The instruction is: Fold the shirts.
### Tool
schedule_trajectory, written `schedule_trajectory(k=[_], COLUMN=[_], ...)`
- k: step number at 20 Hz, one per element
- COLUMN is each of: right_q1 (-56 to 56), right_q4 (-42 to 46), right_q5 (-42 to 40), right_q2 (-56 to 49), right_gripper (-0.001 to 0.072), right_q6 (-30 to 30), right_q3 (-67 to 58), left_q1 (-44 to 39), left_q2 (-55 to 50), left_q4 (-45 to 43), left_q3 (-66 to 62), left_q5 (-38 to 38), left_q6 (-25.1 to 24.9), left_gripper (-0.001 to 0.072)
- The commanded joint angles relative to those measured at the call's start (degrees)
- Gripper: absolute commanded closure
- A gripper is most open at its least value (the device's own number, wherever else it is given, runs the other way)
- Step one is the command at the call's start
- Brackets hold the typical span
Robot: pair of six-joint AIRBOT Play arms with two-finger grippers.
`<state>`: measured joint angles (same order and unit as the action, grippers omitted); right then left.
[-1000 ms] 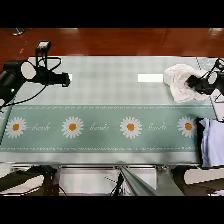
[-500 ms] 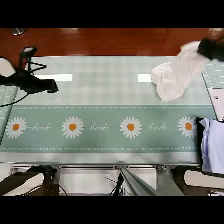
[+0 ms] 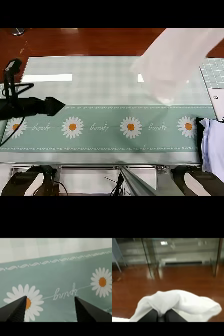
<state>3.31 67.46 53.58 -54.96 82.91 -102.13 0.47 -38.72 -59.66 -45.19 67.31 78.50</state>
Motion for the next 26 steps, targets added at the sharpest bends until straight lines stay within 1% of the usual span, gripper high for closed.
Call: schedule_trajectory(k=[1, 4, 6, 8, 10, 12, 16, 17, 18, 20, 21, 22, 23, 25, 26], right_q1=[-5.1, -12.0, -17.4, -23.1, -28.9, -33.7, -40.9, -42.3, -43.8, -45.8, -45.9, -44.7, -42.3, -33.2, -27.4], right_q4=[-0.2, -0.1, -0.1, -0.3, -0.3, -0.3, -3.3, -6.1, -9.2, -12.8, -14.6, -15.8, -15.9, -14.7, -12.3], right_q5=[1.4, 8.3, 12.4, 13.8, 13.2, 10.0, -3.4, -7.2, -10.9, -13.9, -14.0, -12.9, -10.0, -1.5, 2.9], right_q2=[5.9, 6.7, 6.6, 6.6, 6.6, 6.5, 4.2, 2.2, -0.5, -6.6, -9.0, -10.6, -10.9, -8.7, -6.6], right_gripper=[0.0686, 0.0687, 0.0686, 0.0687, 0.0686, 0.0687, 0.0686, 0.0686, 0.0686, 0.0685, 0.0613, 0.0235, 0.0091, 0.0091, 0.0091], right_q6=[-1.6, -1.7, -0.7, 1.9, 4.2, 7.4, 15.9, 17.1, 17.0, 16.9, 16.8, 15.7, 13.2, 10.3, 10.0], right_q3=[-0.4, -0.4, 1.2, 5.5, 13.1, 23.2, 46.2, 50.3, 53.4, 55.0, 54.8, 54.1, 52.5, 48.4, 46.2], left_q1=[-0.1, -0.1, -0.1, -0.1, -0.1, -0.1, -0.1, -0.1, -0.1, -0.2, -0.2, -0.2, -0.1, -0.1, -0.1], left_q2=[5.9, 5.8, 5.8, 5.8, 5.8, 5.8, 5.7, 5.7, 5.7, 5.6, 5.1, 4.4, 3.6, 2.1, 1.4], left_q4=[1.3, 1.5, 1.7, 1.7, 1.7, 1.9, 1.9, 1.9, 1.9, 1.9, 1.9, 1.9, 1.6, -0.5, -1.4], left_q3=[6.1, 7.5, 7.9, 8.0, 8.3, 8.8, 9.4, 9.4, 9.4, 9.9, 10.0, 9.9, 9.9, 9.9, 9.9], left_q5=[-1.4, -1.7, -2.3, -2.6, -2.8, -2.8, -2.8, -2.8, -2.8, -2.2, -1.1, 0.3, 1.6, 2.5, 2.5], left_q6=[1.7, 2.3, 2.4, 2.3, 2.3, 2.3, 2.3, 2.3, 2.3, 2.1, 2.1, 2.1, 2.1, 2.1, 2.1], left_gripper=[0.0004, 0.0004, 0.0004, 0.0004, 0.0004, 0.0004, 0.0003, 0.0003, 0.0004, 0.0003, 0.0004, 0.0004, 0.0003, 0.0004, 0.0004])
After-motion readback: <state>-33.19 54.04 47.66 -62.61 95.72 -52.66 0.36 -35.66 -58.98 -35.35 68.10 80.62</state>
